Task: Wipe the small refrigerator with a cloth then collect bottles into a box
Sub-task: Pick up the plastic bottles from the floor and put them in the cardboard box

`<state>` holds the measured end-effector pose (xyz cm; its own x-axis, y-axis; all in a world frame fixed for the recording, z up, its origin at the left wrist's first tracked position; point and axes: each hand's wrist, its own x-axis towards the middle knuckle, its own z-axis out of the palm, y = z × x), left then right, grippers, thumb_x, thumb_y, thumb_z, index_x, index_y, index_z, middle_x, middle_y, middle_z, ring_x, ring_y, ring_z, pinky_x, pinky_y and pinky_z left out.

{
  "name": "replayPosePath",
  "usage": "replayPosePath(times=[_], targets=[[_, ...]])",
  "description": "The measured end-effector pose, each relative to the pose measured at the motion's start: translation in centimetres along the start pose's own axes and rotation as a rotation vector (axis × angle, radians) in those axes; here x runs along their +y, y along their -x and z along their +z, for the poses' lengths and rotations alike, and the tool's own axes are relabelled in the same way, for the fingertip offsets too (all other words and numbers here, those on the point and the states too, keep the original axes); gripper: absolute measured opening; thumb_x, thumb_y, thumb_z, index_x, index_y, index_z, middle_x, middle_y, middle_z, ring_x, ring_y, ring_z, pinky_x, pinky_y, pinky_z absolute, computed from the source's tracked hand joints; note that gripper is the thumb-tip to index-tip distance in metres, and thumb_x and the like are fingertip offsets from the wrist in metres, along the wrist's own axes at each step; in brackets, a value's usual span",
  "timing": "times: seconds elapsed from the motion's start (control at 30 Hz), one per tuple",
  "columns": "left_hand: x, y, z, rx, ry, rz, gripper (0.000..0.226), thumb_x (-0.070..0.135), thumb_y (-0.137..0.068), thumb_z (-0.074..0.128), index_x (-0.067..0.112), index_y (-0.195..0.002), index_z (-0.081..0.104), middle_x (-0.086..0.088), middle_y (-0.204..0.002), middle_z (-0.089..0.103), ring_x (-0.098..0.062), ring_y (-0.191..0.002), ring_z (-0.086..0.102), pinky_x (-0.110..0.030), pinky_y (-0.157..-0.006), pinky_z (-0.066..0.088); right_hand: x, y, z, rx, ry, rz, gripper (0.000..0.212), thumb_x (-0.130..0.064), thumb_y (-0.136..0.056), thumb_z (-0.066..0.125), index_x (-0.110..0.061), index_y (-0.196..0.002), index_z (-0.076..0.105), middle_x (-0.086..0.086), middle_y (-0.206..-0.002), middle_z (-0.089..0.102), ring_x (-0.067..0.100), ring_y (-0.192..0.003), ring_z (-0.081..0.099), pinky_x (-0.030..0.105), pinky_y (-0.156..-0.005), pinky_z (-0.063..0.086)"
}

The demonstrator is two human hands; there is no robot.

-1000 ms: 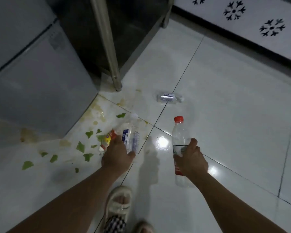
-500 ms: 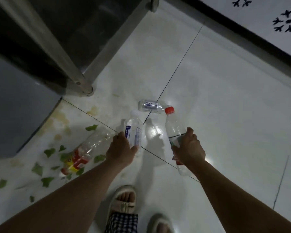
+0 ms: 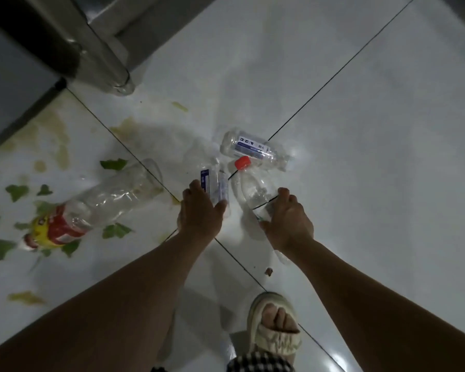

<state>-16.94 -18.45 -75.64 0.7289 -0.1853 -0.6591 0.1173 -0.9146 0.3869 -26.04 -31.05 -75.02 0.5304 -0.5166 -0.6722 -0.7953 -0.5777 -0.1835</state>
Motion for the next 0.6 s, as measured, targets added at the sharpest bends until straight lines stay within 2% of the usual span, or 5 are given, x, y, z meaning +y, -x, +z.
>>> replayPosePath(times=[0.2, 0.3, 0.4, 0.5, 0.6], targets=[[0.0, -1.6, 3.1, 0.057, 0.110, -0.016, 0.068, 0.029, -0.085, 0.065, 0.005, -0.135, 0.026, -0.017, -0.134, 0.042, -0.033, -0.120, 0.047, -0.037, -0.094, 0.042, 1.4, -2.9, 1.4, -0.005, 0.045, -0.068, 0.060, -0.034, -0.084, 0.067, -0.014, -0.127, 0.031, 0.007, -0.122, 0.049, 0.027, -0.112, 0.050, 0.032, -0.074, 0.039], [-0.3, -2.0, 3.9, 0.051, 0.137, 0.016, 0.067, 0.029, -0.085, 0.065, 0.004, -0.134, 0.027, -0.017, -0.131, 0.045, -0.032, -0.118, 0.049, -0.033, -0.089, 0.041, 1.7, -3.6, 1.9, -0.011, 0.057, -0.079, 0.061, -0.032, -0.084, 0.067, -0.013, -0.129, 0.030, 0.009, -0.124, 0.048, 0.029, -0.113, 0.050, 0.036, -0.080, 0.044], [-1.0, -1.9, 3.5, 0.034, 0.135, 0.046, 0.070, 0.029, -0.083, 0.066, 0.005, -0.136, 0.027, -0.015, -0.131, 0.047, -0.030, -0.117, 0.048, -0.032, -0.088, 0.039, 1.7, -3.6, 2.0, -0.012, 0.053, -0.097, 0.072, -0.029, -0.084, 0.067, -0.010, -0.139, 0.024, 0.014, -0.129, 0.045, 0.032, -0.118, 0.047, 0.041, -0.089, 0.045], [-2.2, -1.0, 1.8, 0.019, 0.122, 0.045, 0.079, 0.029, -0.080, 0.069, 0.008, -0.140, 0.023, -0.014, -0.134, 0.045, -0.030, -0.120, 0.047, -0.037, -0.095, 0.041, 1.2, -2.3, 1.5, 0.042, 0.072, -0.116, 0.085, -0.030, -0.083, 0.069, -0.008, -0.146, 0.015, 0.017, -0.139, 0.036, 0.032, -0.126, 0.039, 0.043, -0.099, 0.042], [-3.7, 0.3, -0.3, 0.001, 0.090, 0.015, 0.079, 0.032, -0.079, 0.069, 0.010, -0.141, 0.024, -0.010, -0.138, 0.044, -0.028, -0.124, 0.045, -0.038, -0.100, 0.038, 0.0, -0.2, 1.0, 0.085, 0.094, -0.156, 0.088, -0.033, -0.083, 0.070, -0.008, -0.147, 0.015, 0.017, -0.143, 0.032, 0.031, -0.128, 0.037, 0.042, -0.102, 0.040]])
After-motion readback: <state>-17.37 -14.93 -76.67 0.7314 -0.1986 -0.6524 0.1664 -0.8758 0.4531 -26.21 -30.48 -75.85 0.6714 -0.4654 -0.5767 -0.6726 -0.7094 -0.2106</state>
